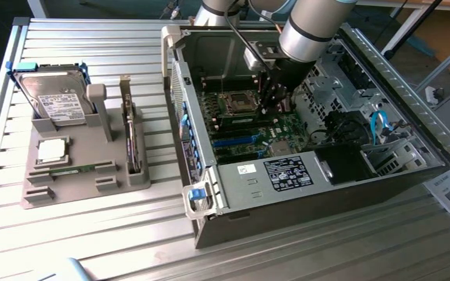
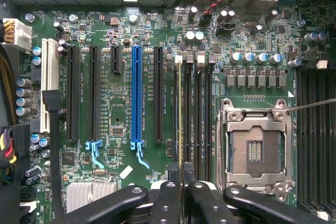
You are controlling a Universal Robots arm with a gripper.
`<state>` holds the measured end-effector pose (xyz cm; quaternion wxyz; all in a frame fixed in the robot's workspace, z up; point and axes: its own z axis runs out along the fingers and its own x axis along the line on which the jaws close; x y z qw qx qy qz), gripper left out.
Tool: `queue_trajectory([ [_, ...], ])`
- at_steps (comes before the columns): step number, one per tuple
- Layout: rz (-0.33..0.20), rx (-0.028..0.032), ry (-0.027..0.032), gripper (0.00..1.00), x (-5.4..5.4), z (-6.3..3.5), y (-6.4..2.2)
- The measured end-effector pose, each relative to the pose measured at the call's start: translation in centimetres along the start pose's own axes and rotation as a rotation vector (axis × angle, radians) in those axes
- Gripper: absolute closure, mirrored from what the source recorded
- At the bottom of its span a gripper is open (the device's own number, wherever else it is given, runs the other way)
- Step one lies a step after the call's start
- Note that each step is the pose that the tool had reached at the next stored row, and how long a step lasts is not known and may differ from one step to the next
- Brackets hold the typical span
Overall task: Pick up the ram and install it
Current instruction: 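Insert the ram into the slot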
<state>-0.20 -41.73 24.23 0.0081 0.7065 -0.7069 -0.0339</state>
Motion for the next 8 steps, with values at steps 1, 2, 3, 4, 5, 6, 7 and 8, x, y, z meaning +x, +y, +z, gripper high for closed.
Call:
queue_trajectory([
  [1,0.000,0.0000,-0.0001,0.88,0.00,0.00,0.00],
  [2,0.000,0.0000,-0.0001,0.88,0.00,0.02,-0.02],
  [3,0.001,0.0000,0.0000,0.88,0.00,0.02,-0.02],
  [4,0.001,0.0000,-0.0001,0.88,0.00,0.03,-0.02],
  [5,0.001,0.0001,-0.0001,0.88,0.00,0.06,-0.02],
  [6,0.000,0.0000,0.0006,0.88,0.00,0.10,-0.02],
  [7,0.001,0.0001,0.0008,0.88,0.00,0.14,-0.03],
  [8,0.001,0.0001,0.0011,0.88,0.01,0.18,-0.03],
])
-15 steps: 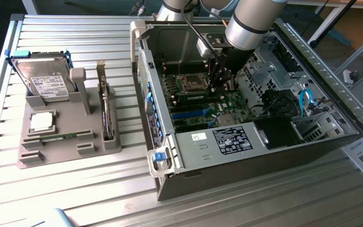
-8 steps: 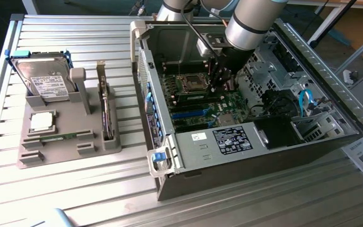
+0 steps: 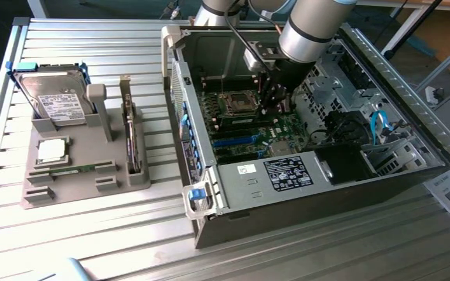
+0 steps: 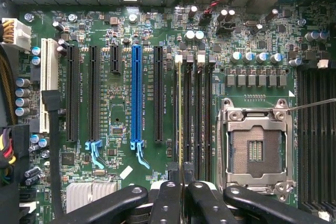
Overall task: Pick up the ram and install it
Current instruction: 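Insert the ram into the slot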
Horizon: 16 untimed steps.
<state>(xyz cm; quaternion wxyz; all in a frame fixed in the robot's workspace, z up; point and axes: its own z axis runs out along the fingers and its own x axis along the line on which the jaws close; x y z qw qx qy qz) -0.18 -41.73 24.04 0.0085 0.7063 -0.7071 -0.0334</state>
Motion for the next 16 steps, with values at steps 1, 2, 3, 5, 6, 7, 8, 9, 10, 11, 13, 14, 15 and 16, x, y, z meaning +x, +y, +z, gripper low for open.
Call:
queue_trajectory([
  [1,0.000,-0.0001,0.0003,0.88,0.00,0.02,0.00],
  [2,0.000,-0.0001,0.0004,0.88,0.00,0.02,0.00],
  [3,0.000,-0.0001,0.0003,0.88,0.00,0.02,0.00],
  [5,0.000,0.0000,0.0001,0.88,0.00,0.03,0.00],
  [6,0.000,0.0001,0.0000,0.88,-0.06,0.04,0.00],
  [7,0.000,0.0000,0.0001,0.88,-0.08,0.03,0.00],
  [8,0.000,0.0000,0.0001,0.88,-0.09,0.03,0.00],
  [9,0.000,0.0000,0.0002,0.88,-0.10,0.03,0.00],
  [10,0.000,0.0000,0.0002,0.88,-0.10,0.03,0.00],
  [11,0.000,0.0000,0.0002,0.88,-0.10,0.03,0.00],
  [13,0.000,-0.0001,0.0002,0.88,-0.10,0.05,0.00],
  [14,0.000,0.0000,0.0002,0.88,-0.10,0.06,0.00],
  [15,0.000,0.0000,0.0003,0.88,-0.10,0.08,0.00],
  [16,0.000,0.0001,0.0002,0.88,-0.10,0.10,0.00],
])
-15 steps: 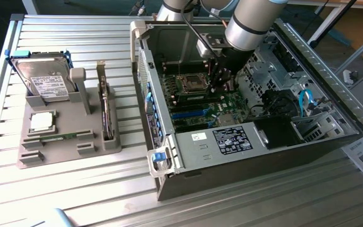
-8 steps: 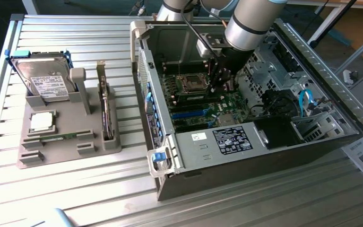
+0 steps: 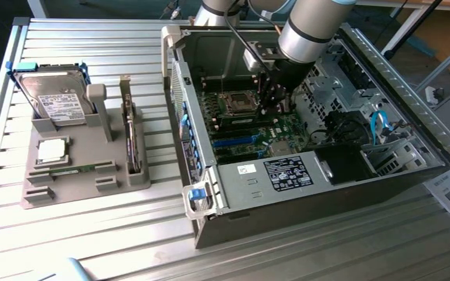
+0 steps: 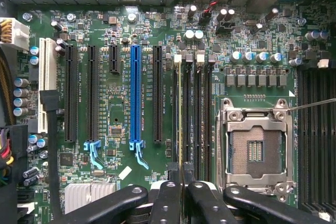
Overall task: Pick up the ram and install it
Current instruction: 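Insert the ram into the slot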
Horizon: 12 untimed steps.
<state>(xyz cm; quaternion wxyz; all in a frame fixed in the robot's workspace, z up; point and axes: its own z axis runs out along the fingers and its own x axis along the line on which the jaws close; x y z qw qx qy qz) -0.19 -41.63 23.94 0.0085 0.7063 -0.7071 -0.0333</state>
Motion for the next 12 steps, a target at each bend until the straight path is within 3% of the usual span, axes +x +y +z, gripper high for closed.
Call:
queue_trajectory([
  [12,0.000,0.0014,0.0000,0.88,-0.14,0.01,0.00],
])
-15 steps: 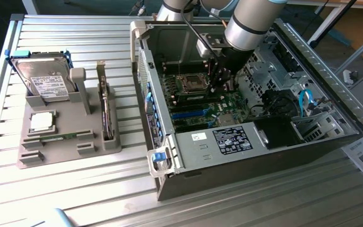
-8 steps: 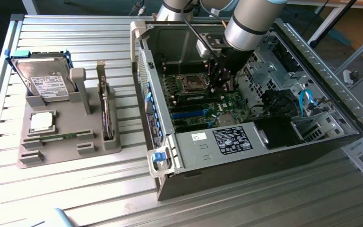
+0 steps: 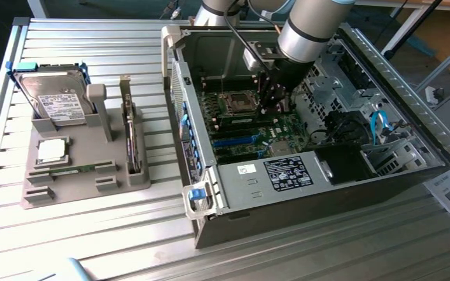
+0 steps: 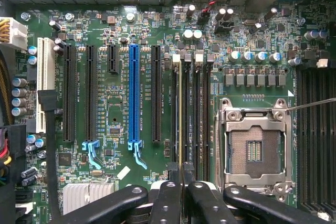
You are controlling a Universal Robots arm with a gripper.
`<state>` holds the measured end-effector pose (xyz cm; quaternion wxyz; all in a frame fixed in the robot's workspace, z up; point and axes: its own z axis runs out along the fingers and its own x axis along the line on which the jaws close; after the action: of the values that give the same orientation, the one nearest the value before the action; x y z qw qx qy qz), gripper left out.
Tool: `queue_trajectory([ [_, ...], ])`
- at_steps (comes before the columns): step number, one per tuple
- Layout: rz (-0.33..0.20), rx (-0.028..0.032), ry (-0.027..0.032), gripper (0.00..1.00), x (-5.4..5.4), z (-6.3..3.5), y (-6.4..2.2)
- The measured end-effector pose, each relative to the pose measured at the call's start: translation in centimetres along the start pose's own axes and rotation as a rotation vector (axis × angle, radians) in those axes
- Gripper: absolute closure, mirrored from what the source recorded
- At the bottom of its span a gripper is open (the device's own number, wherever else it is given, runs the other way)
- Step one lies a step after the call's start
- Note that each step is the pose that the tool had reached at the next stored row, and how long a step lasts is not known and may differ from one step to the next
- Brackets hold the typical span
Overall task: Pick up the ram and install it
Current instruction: 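Insert the ram into the slot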
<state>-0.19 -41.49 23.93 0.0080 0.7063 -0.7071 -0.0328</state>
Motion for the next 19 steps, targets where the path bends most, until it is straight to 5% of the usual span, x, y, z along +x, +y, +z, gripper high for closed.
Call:
queue_trajectory([
  [19,-0.004,0.0177,0.0001,0.88,0.00,0.02,0.40],
])
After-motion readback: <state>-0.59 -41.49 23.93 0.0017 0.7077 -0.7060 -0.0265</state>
